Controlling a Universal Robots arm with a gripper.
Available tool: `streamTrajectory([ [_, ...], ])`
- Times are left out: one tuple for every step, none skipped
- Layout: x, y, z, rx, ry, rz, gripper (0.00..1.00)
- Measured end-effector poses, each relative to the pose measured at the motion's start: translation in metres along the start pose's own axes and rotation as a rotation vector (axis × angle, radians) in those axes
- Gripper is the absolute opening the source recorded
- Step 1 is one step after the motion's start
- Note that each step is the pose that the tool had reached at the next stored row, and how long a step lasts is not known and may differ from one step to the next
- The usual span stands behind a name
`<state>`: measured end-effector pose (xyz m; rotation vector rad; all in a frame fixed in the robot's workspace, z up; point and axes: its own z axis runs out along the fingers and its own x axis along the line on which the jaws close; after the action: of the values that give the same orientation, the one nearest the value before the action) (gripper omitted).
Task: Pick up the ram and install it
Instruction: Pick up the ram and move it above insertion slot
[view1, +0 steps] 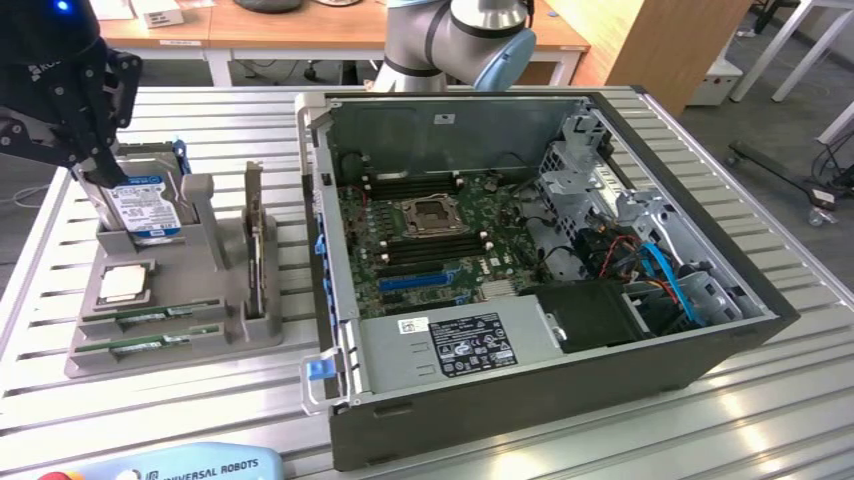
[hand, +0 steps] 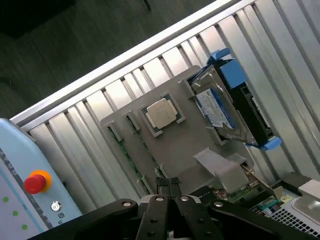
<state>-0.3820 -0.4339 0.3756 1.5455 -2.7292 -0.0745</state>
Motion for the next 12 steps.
streamTrajectory([
  [0.0000,0.0000,0.0001,-0.0004,0.0008,-0.019,0.10],
  [0.0000,0.0000,0.0001,-0.0008,0.0017,-0.038,0.10],
  [0.0000,0.0000,0.0002,-0.0011,0.0024,-0.056,0.10],
  [0.0000,0.0000,0.0002,-0.0015,0.0032,-0.074,0.10],
  [0.0000,0.0000,0.0003,-0.0018,0.0039,-0.092,0.10],
  [0.0000,0.0000,0.0003,-0.0022,0.0048,-0.110,0.10],
  [0.0000,-0.0001,0.0003,-0.0025,0.0056,-0.128,0.10],
  [0.0000,-0.0001,0.0004,-0.0029,0.0064,-0.145,0.10],
  [0.0000,-0.0001,0.0004,-0.0033,0.0072,-0.165,0.10],
  [0.0000,-0.0001,0.0005,-0.0036,0.0079,-0.182,0.10],
  [0.0000,-0.0001,0.0005,-0.0039,0.0087,-0.200,0.10],
  [0.0000,-0.0001,0.0005,-0.0044,0.0095,-0.220,0.10],
])
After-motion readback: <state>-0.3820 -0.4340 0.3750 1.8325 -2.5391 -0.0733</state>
